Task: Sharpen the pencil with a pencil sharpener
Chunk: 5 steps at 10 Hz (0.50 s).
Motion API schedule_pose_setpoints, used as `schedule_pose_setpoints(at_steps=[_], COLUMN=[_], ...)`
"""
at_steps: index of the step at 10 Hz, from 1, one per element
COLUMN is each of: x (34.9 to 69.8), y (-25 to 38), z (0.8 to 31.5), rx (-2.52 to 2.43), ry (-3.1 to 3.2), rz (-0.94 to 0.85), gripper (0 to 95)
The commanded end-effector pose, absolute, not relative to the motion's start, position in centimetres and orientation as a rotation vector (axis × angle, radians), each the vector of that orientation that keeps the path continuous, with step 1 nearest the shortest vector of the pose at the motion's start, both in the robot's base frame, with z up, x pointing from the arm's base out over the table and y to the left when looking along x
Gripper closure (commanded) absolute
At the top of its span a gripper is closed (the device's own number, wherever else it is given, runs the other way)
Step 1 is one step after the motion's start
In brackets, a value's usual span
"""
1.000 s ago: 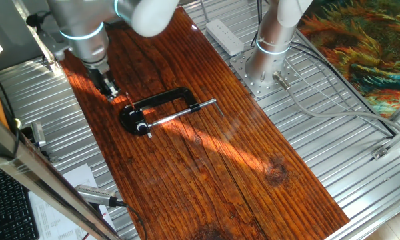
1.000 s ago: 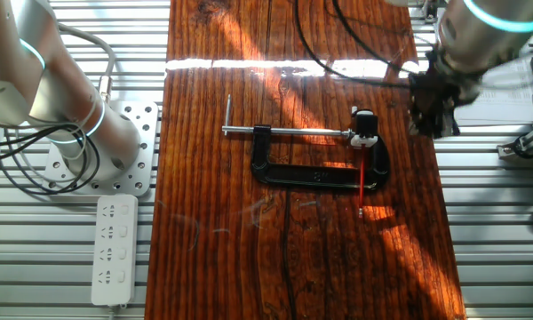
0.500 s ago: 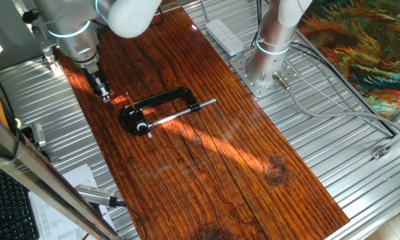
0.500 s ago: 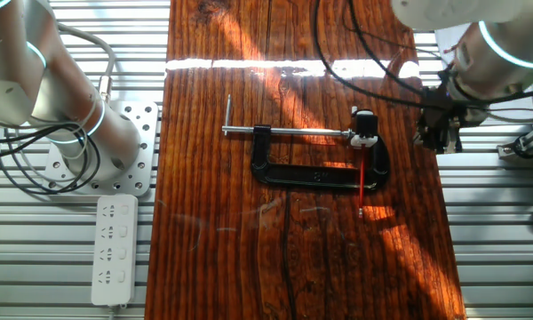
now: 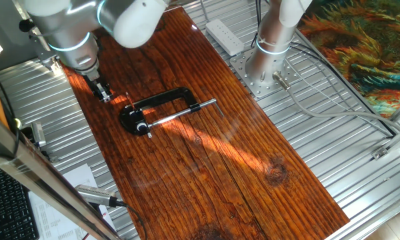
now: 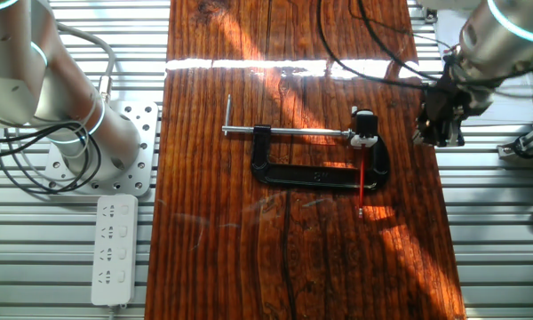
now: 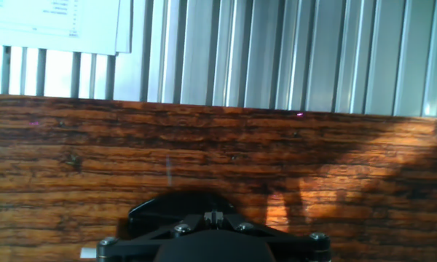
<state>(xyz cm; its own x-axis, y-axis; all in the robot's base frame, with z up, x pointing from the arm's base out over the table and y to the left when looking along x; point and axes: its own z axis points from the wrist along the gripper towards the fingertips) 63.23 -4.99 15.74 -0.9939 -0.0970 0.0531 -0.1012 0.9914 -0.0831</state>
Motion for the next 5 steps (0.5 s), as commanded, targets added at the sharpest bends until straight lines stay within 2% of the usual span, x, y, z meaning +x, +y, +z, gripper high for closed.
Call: schedule_pose_setpoints(at_steps=[1,5], x=[62.91,62.89], y=[-5.00,-5.02], z=[15.81,15.79], rx=[0.153,0.159], ry=[-3.096,-3.092], rz=[0.116,0.113], gripper=[95.0,95.0])
